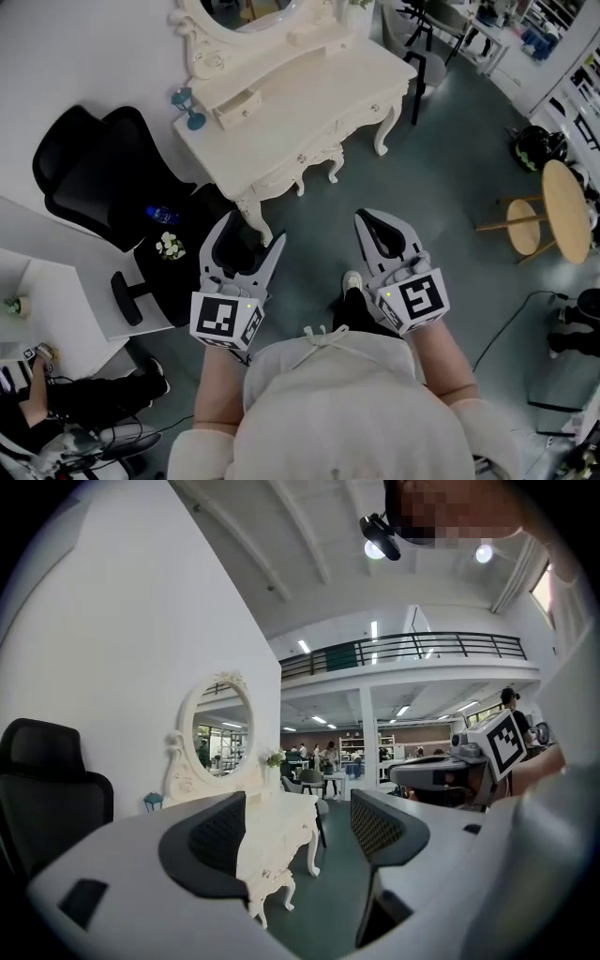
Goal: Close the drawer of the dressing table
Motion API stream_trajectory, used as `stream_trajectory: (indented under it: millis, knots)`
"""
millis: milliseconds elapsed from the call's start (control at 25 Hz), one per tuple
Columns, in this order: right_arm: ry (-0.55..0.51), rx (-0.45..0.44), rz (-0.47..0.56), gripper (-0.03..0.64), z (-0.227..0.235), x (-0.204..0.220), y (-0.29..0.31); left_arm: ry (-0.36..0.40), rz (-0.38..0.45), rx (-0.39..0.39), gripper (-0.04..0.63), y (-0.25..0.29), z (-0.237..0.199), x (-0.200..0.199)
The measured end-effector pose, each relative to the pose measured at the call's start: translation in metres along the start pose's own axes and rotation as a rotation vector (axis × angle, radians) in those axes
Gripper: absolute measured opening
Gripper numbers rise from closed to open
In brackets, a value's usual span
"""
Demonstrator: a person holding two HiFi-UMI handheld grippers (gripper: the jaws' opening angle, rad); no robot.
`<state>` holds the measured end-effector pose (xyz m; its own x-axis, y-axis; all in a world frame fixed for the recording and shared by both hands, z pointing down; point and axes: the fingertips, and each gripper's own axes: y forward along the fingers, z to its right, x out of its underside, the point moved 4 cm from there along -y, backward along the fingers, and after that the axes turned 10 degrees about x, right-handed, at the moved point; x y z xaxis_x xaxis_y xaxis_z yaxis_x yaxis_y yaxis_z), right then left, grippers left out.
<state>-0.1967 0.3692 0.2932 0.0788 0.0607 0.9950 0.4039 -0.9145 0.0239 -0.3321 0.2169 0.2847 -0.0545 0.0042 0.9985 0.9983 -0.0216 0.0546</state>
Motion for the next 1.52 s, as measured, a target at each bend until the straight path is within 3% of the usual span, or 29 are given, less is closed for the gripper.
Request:
stream_trajectory:
  millis: [360, 560, 840, 1120, 1520]
  knots:
    - [-0.014, -0.156, -0.030, 0.005, 0.126, 0.008, 0.108, -0.038, -0.023, -0.162, 0.347, 0.138, -0.028, -0.007]
    - [-0.004, -0.236, -0.052, 0.003, 0.166, 0.017, 0.157, -0.051, -0.033, -0.269, 0.347, 0.183, -0.044, -0.006]
    - [-0.019, -0.316, -0.071, 0.005, 0.176, 0.033, 0.239, -0.116, -0.100, -0.371, 0.347, 0.213, -0.095, 0.021]
    - [-0.052, -0.366, -0.065, 0.005, 0.185, 0.033, 0.342, -0.170, -0.088, -0.456, 0.347, 0.253, -0.174, 0.036]
    - [-0.077, -0.507, -0.090, 0.005, 0.156, 0.044, 0.497, -0.261, -0.133, -0.577, 0.345, 0.289, -0.286, 0.069]
